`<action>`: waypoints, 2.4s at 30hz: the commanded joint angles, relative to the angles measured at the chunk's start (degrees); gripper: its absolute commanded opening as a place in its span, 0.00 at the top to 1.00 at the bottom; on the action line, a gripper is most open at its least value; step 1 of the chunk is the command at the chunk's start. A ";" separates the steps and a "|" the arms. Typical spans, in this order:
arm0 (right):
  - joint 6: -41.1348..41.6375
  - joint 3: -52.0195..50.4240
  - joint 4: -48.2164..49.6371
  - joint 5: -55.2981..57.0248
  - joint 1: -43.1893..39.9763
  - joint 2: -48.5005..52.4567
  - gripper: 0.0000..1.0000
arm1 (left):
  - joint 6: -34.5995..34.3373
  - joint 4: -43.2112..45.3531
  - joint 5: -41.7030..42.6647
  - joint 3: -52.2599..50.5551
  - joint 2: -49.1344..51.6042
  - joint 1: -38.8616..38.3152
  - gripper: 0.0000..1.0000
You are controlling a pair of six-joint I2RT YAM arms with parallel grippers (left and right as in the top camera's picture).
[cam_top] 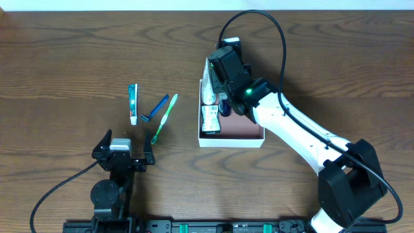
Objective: Pack container
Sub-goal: 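Carry the pump bottle into the box, release, and withdraw right arm, then reach left gripper to the green toothpaste tube and grasp it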
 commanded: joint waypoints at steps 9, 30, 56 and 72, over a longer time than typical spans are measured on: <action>0.28 1.01 0.81 0.07 0.59 -0.20 0.58 | 0.31 -2.03 0.42 -0.94 -0.28 0.33 0.02; -2.21 1.18 -9.77 8.66 -9.27 -27.67 0.01 | 0.31 -2.03 0.42 -0.94 -0.28 0.33 0.02; 10.82 1.16 -35.65 1.33 -37.09 -29.44 0.01 | -6.91 -2.12 2.84 -0.46 -0.28 0.31 0.02; 10.82 1.16 -35.65 1.33 -37.09 -29.44 0.01 | -14.53 -24.22 6.88 37.51 40.70 0.31 0.02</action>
